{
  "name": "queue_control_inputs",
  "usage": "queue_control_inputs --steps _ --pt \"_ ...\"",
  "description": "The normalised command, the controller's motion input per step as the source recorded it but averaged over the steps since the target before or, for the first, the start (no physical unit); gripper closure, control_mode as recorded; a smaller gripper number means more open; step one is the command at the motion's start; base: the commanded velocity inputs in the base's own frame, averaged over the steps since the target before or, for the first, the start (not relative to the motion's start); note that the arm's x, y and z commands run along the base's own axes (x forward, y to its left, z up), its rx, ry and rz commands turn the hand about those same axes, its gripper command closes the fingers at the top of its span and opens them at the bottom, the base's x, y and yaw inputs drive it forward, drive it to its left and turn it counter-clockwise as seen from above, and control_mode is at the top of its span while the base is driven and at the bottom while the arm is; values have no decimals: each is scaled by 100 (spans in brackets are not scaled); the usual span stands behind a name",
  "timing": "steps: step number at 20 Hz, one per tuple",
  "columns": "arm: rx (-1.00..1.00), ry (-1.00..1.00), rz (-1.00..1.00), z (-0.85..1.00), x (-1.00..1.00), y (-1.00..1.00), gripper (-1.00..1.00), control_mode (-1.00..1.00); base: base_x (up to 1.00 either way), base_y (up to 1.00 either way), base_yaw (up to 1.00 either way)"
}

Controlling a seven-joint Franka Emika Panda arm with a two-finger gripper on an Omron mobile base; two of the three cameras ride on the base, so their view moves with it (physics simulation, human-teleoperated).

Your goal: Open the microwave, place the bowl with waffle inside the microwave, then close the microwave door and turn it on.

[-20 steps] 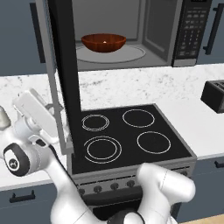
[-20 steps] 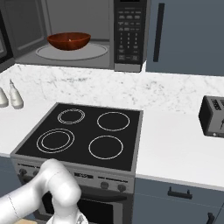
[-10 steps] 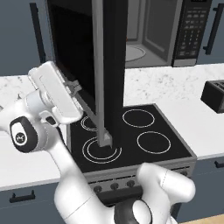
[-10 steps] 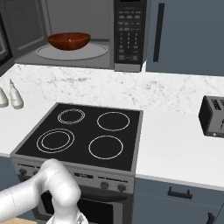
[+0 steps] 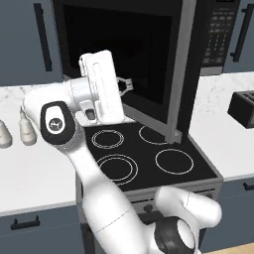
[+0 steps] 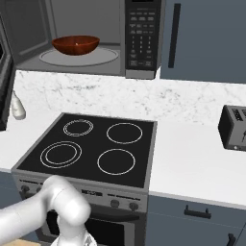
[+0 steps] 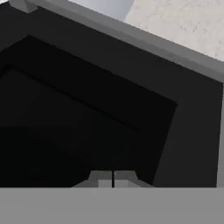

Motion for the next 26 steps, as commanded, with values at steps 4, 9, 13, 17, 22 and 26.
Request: queue_control_inputs --steps 4,9,13,17,22,26 --pt "26 26 11 11 16 -100 100 -100 0 0 0" --pt "28 18 22 24 43 -100 100 -100 0 0 0" --pt "30 3 33 25 70 -97 100 -100 0 0 0" --pt "22 12 40 1 91 -78 100 -100 0 0 0" --pt "13 23 45 0 100 -55 100 -100 0 0 0" --pt "11 25 44 -1 100 -39 100 -100 0 0 0"
